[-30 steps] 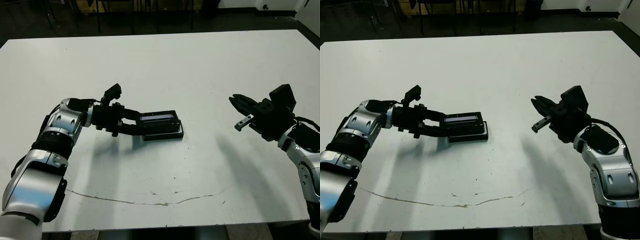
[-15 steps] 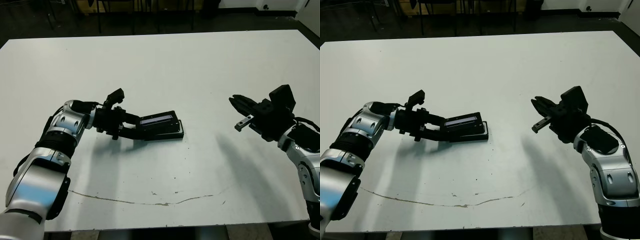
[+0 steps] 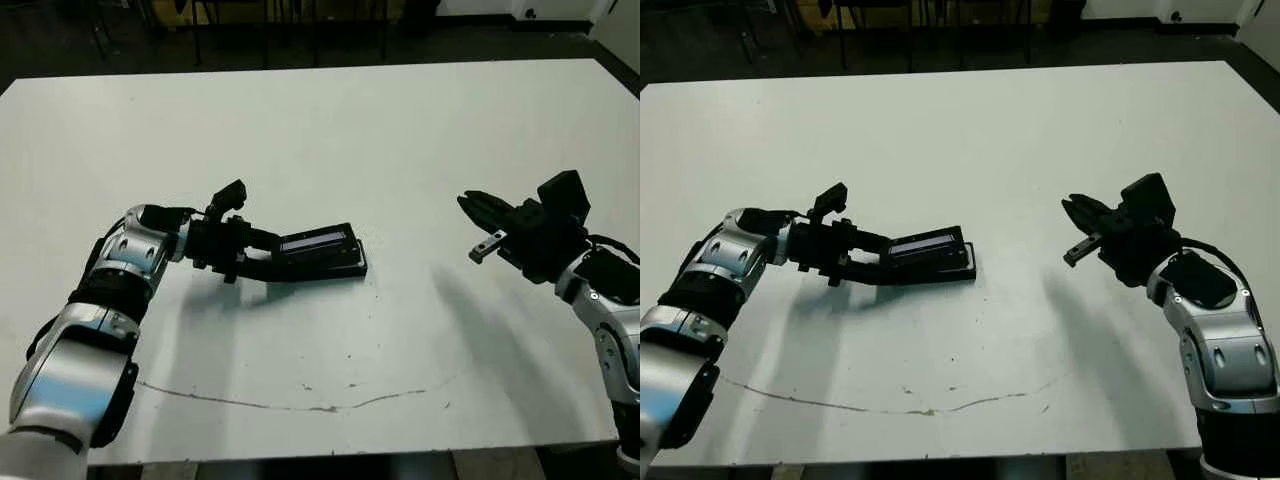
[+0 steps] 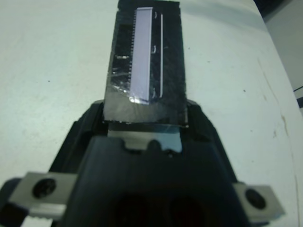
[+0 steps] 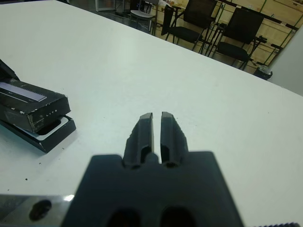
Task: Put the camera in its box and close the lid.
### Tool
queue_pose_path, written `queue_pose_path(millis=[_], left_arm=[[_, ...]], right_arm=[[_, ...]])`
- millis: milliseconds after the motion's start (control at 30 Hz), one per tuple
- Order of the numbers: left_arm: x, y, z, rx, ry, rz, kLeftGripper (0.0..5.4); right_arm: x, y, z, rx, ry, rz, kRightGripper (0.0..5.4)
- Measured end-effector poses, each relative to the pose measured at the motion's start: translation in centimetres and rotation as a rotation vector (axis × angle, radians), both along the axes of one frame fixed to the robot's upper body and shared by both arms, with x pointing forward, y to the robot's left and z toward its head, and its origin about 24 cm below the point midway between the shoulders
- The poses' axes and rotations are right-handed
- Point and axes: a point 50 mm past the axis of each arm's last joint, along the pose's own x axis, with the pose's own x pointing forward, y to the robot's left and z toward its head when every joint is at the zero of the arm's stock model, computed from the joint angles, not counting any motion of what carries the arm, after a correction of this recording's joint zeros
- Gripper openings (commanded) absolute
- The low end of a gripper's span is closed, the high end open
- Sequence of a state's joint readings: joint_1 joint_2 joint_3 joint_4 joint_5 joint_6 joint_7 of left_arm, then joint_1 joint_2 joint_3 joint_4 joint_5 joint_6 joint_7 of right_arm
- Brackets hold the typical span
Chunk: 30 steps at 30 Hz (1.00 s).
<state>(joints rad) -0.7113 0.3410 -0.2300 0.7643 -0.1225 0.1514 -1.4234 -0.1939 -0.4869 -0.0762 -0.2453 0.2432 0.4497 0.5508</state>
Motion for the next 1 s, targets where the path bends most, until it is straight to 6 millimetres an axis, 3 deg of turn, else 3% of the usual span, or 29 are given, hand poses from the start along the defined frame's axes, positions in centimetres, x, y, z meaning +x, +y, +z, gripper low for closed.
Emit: queue_pose_path(millis=[633, 1000], left_arm=[[-0.1, -0.5, -1.4, -0.007, 0.043, 0.026, 2.63], [0.7, -2.0, -1.0, 0.079, 0.011, -0.027, 2.63]], right_arm=[[0.0, -0.1, -0.1, 0.013, 0.005, -0.001, 0.00], [0.0, -0.1, -0.2, 0.021, 0.012, 0.006, 0.00]])
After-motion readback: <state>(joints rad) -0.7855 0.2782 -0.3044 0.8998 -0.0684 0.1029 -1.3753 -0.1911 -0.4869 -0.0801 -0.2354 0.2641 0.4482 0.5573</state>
